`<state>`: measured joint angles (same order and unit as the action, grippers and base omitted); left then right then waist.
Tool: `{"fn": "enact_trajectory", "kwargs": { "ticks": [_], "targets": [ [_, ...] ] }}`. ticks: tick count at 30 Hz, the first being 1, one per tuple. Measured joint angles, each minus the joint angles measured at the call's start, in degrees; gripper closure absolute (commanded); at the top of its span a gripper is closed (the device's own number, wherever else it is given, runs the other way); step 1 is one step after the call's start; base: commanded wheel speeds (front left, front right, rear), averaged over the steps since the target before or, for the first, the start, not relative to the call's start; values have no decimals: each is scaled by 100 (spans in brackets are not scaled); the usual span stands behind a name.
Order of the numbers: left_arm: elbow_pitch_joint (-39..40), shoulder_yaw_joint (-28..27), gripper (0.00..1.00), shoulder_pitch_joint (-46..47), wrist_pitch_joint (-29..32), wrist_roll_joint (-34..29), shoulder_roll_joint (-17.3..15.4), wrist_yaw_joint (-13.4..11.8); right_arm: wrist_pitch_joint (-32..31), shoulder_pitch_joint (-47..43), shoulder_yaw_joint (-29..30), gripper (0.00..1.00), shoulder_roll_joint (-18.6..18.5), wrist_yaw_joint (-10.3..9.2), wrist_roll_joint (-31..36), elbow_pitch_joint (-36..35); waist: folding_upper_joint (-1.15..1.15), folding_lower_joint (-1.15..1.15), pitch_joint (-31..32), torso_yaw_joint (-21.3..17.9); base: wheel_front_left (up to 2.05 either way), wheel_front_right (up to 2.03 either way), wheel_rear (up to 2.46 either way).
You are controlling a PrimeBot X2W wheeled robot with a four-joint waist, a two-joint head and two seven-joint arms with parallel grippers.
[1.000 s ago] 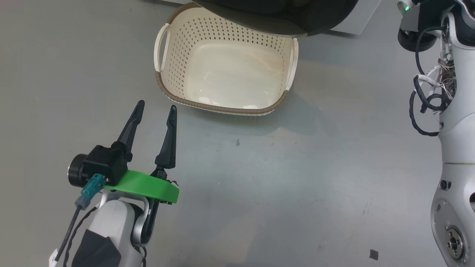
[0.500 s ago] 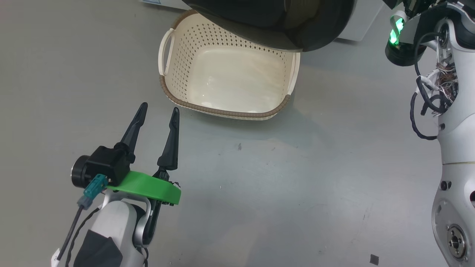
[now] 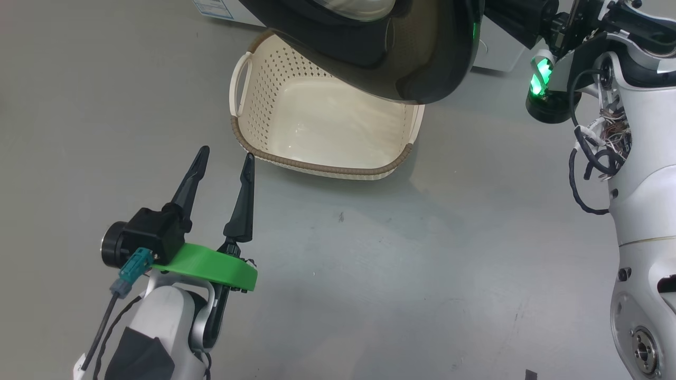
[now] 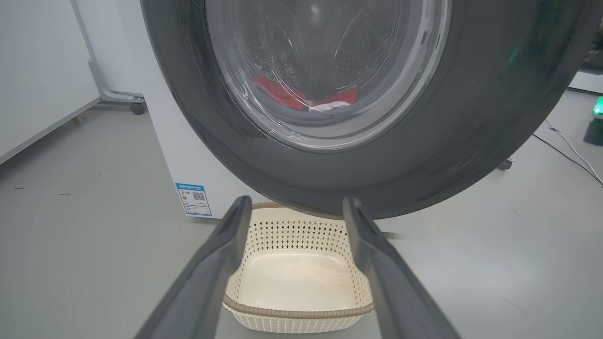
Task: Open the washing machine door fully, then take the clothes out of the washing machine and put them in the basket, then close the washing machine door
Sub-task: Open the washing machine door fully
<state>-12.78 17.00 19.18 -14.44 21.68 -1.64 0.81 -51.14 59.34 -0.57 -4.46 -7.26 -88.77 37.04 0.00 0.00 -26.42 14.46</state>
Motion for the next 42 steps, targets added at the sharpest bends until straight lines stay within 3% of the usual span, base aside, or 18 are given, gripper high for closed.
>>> {"fn": "enact_trajectory", "kwargs": {
  "ticks": [15,42],
  "targets": [
    [-11,29,0,-4,0,8,0,-1,-399,-224,-541,100,0,0,-598,87,0,0,153,27,0,0,0],
    [-21,83,0,-35,0,46,0,-53,-492,-837,-2343,100,8,-1,-1992,-546,0,0,343,104,0,0,0]
  ]
}}
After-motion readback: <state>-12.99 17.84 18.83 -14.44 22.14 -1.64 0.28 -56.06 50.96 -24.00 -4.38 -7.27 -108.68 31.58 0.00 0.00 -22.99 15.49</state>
